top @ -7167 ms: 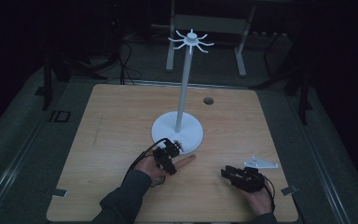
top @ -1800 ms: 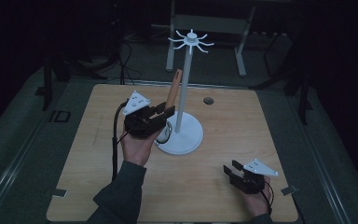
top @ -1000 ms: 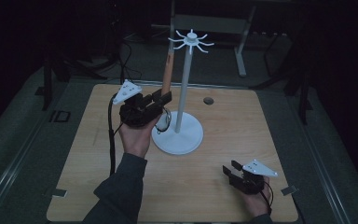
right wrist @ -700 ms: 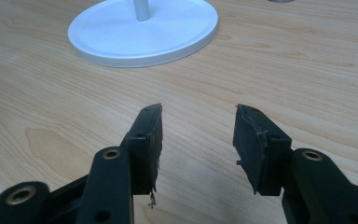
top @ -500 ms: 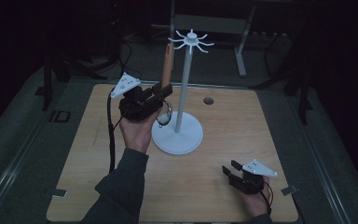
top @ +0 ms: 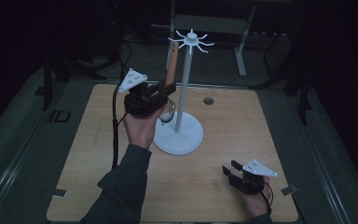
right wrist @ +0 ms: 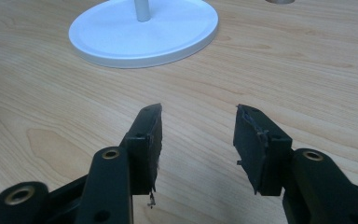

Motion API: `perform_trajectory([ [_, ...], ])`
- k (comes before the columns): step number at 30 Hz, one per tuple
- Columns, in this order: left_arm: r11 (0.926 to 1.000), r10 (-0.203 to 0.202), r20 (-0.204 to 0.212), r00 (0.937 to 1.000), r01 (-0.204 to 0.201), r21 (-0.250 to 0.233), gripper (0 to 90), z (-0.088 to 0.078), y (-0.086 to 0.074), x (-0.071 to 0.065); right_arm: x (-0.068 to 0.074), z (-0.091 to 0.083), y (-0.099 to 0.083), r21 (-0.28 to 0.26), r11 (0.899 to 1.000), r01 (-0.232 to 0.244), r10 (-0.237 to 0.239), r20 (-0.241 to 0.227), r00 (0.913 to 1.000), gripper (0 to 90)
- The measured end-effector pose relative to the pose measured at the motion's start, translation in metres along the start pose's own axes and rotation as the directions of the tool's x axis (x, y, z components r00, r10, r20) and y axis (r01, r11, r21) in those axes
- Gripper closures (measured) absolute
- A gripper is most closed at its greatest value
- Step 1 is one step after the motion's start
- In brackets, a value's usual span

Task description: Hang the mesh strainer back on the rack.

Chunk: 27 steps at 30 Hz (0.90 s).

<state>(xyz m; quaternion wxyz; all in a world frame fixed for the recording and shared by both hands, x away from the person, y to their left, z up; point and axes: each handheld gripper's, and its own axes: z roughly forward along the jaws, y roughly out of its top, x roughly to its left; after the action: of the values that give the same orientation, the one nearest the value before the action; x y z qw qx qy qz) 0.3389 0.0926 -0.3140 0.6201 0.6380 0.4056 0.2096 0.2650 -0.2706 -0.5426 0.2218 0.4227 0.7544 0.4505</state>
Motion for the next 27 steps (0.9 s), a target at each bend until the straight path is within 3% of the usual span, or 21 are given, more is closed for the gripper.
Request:
perform_trajectory([
  [27,0.9984,0.029,-0.016,0.9994,-0.028,0.05,68.7,0.021,0.004,-0.002,0.0,0.0,-0.001,0.003,1.0,0.0,0.0,-0.002,1.0,51.5],
])
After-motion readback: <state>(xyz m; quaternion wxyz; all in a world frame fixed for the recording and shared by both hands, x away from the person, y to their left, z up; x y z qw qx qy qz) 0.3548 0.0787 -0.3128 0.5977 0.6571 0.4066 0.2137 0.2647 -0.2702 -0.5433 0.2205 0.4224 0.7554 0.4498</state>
